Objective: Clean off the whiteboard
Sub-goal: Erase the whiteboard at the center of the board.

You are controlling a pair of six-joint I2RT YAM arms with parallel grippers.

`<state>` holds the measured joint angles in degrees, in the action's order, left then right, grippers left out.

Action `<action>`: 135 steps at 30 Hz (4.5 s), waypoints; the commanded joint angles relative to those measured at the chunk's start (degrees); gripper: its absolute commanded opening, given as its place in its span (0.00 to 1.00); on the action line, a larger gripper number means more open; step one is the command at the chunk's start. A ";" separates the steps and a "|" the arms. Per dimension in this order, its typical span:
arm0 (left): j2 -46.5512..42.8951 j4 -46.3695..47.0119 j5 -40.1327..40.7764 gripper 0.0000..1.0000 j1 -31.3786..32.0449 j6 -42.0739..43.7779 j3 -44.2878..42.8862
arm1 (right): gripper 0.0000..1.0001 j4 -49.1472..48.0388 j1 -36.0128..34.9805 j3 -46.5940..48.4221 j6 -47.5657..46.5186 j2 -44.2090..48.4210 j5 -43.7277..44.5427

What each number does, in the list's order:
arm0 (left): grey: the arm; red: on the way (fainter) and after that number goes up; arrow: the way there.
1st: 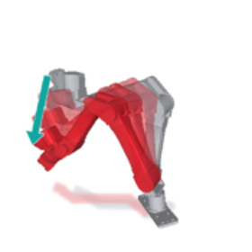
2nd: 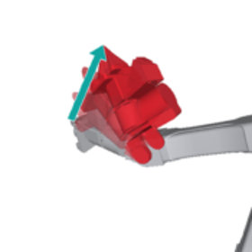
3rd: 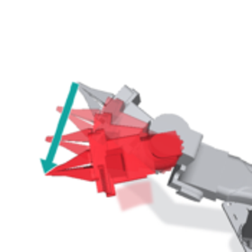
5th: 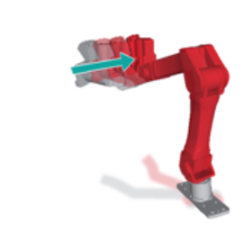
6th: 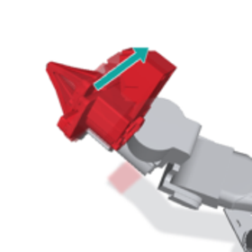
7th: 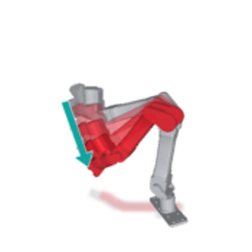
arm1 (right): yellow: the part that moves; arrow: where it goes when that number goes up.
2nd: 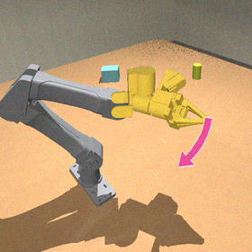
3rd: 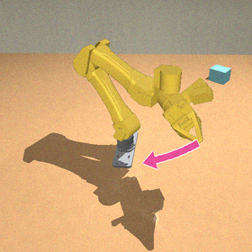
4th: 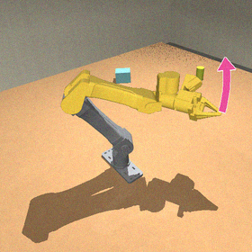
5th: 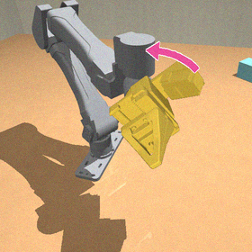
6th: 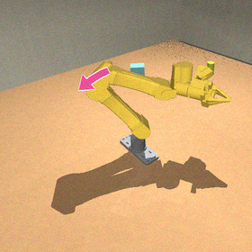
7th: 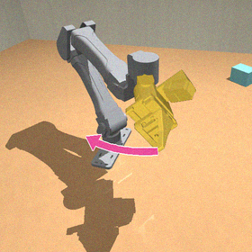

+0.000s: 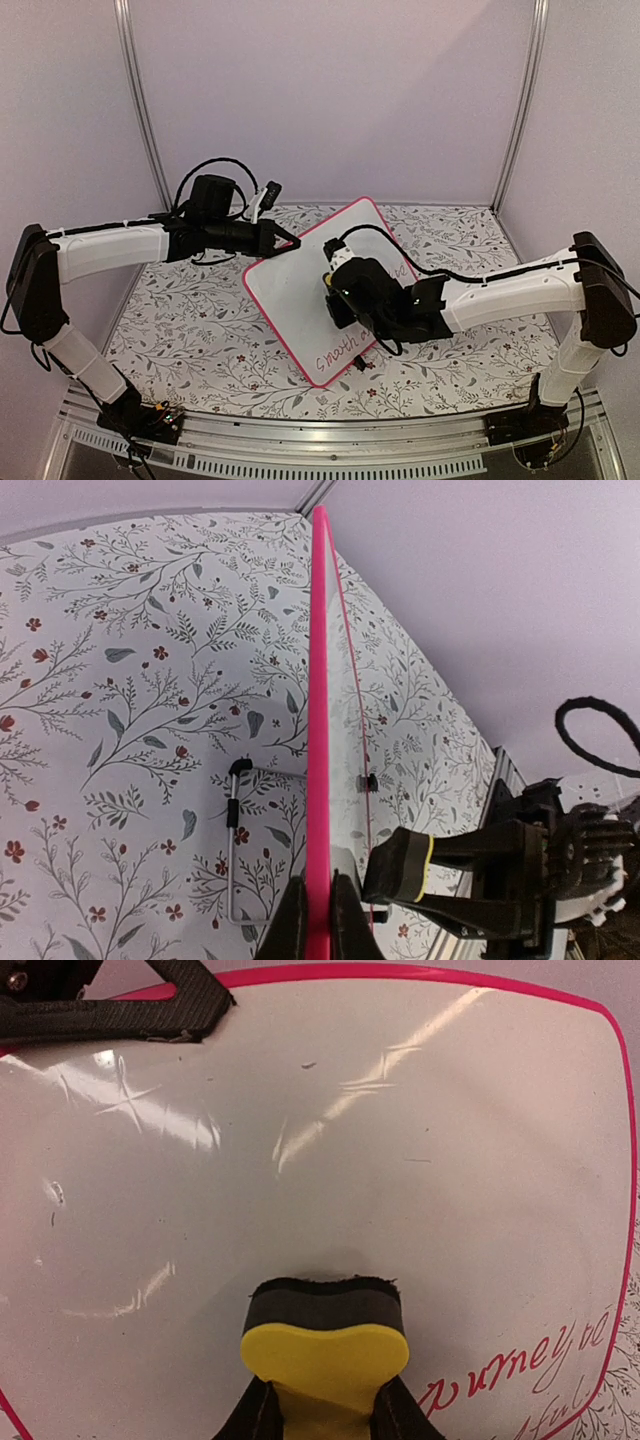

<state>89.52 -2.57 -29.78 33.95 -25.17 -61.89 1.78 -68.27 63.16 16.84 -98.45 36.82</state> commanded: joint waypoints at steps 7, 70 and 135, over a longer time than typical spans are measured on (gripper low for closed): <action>2.62 -4.24 3.18 0.00 0.55 4.35 1.16 | 0.26 -0.76 0.17 -3.38 3.61 -1.92 -2.31; 1.63 -3.89 4.83 0.00 0.51 4.33 1.68 | 0.25 -4.02 -1.08 -1.47 5.01 0.38 -2.40; 1.70 -3.45 3.97 0.00 0.11 3.71 1.73 | 0.24 -4.85 3.97 -9.71 4.17 3.36 0.20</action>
<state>89.49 -2.63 -29.43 33.80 -25.80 -61.87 -3.03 -66.04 52.29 22.46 -95.31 35.68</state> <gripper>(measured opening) 0.035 0.247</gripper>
